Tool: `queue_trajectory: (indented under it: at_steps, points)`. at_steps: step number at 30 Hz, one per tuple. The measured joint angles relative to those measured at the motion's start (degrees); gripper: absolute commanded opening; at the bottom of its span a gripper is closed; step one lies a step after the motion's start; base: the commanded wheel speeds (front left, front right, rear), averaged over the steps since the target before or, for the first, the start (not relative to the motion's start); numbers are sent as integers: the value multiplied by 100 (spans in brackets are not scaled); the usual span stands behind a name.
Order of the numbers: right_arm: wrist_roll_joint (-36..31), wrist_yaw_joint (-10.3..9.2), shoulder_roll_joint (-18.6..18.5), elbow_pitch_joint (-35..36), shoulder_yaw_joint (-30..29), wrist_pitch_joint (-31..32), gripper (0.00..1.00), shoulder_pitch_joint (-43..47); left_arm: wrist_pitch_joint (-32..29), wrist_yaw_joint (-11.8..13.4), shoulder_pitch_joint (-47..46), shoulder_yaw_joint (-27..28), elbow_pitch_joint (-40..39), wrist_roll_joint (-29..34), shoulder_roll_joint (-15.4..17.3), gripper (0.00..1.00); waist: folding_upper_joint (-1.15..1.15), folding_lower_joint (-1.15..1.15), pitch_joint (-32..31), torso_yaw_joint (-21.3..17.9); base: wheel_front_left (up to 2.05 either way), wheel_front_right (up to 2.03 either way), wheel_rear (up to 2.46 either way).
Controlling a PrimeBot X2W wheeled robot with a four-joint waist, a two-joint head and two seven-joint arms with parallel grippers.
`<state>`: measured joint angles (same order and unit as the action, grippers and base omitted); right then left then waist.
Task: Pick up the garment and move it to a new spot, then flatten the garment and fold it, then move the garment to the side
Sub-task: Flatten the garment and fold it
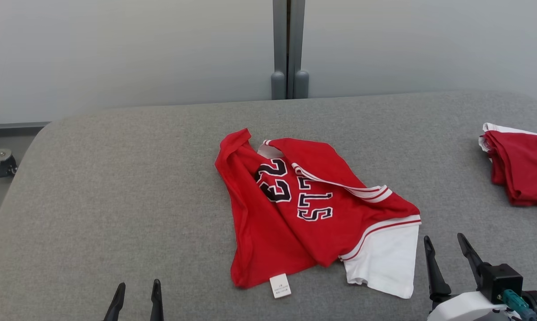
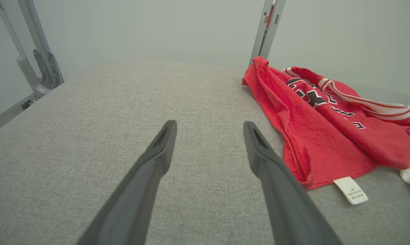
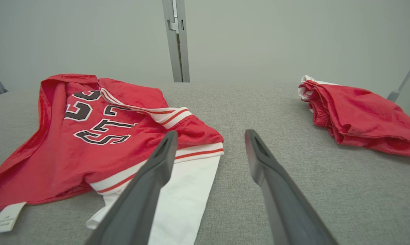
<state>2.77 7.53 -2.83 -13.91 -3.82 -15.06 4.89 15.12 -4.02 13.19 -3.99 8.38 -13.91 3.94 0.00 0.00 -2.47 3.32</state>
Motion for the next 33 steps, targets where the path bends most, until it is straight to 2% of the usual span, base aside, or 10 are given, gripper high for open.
queue_trajectory:
  at_steps: [6, 9, 15, 19, 25, 33]
  points:
    - [27, 0, 0, 32, -2, 0, 100, -74, 0, -89, -21, -13, 26, 118, -71, 100, 0, 0, 40, -7, 0, 0, 0]
    - [-14, 0, -2, -189, 68, 100, 100, -176, -3, -131, -95, -253, 254, 196, -75, 100, 0, 0, 73, -19, 0, 0, 0]
    - [-200, 0, -1, -581, 601, 1875, 100, -464, -843, -160, -477, -716, 536, 293, -92, 100, 0, 0, 156, -88, 0, 0, 0]
    - [-229, 0, -222, -715, 804, 2855, 100, -454, -1508, -203, -671, -1027, 595, 231, -94, 100, 0, 0, 204, -100, 0, 0, 0]
    - [-260, 0, -214, -619, 745, 3044, 100, -446, -1923, -209, -1026, -1385, 690, 83, -103, 100, 0, 0, 369, -96, 0, 0, 0]
    - [-240, 0, -127, -727, 840, 2982, 100, -631, -1913, -146, -1271, -1537, 1050, -20, -108, 100, 0, 0, 562, -202, 0, 0, 0]
